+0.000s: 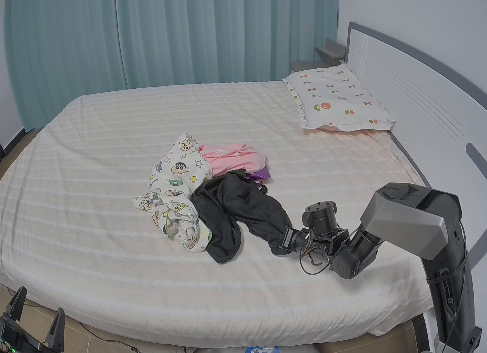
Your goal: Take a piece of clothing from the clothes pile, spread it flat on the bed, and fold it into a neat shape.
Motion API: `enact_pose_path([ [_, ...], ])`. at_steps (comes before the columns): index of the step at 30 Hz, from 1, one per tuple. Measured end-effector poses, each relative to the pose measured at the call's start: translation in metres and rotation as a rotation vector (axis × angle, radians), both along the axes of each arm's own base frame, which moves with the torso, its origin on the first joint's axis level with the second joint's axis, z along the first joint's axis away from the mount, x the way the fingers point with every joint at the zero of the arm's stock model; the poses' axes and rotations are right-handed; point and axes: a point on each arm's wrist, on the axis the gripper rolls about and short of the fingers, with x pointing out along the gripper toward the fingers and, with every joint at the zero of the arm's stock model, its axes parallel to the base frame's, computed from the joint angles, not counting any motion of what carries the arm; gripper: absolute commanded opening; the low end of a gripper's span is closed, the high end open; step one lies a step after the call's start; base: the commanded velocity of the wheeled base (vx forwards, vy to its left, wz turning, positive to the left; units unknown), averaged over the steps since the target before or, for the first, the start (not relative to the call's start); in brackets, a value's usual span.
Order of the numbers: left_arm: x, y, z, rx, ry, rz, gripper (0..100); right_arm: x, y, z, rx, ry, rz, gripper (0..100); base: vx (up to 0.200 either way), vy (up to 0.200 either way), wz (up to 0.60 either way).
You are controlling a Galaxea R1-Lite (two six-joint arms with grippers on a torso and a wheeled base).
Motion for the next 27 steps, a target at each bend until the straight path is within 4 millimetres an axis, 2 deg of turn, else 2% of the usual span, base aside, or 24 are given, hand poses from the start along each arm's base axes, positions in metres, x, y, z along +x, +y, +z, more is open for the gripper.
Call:
enact_pose_path([
  [6,-0.001,0.000,0.006,-0.023,-0.031,0.008,100,-0.018,-0.006,0.014,0.103,-0.043,0.003,0,0.000,0.000,0.00],
  [12,-0.012,-0.001,0.051,-0.042,-0.153,-0.032,100,-0.028,-0.006,0.020,0.143,-0.037,0.008,0,0.000,0.000,0.00],
  [15,-0.010,-0.001,0.071,-0.034,-0.151,-0.054,100,-0.031,-0.006,0.022,0.158,-0.035,0.010,0,0.000,0.000,0.00],
  [19,0.009,-0.002,0.083,-0.033,-0.058,-0.077,100,-0.034,-0.005,0.024,0.169,-0.037,0.013,0,0.000,0.000,0.00],
  [25,0.054,-0.004,0.091,-0.081,0.102,-0.134,100,-0.036,-0.004,0.028,0.179,-0.042,0.019,0,0.000,0.000,0.00],
  [27,0.074,-0.006,0.090,-0.107,0.175,-0.160,100,-0.037,-0.003,0.029,0.182,-0.043,0.022,0,0.000,0.000,0.00],
])
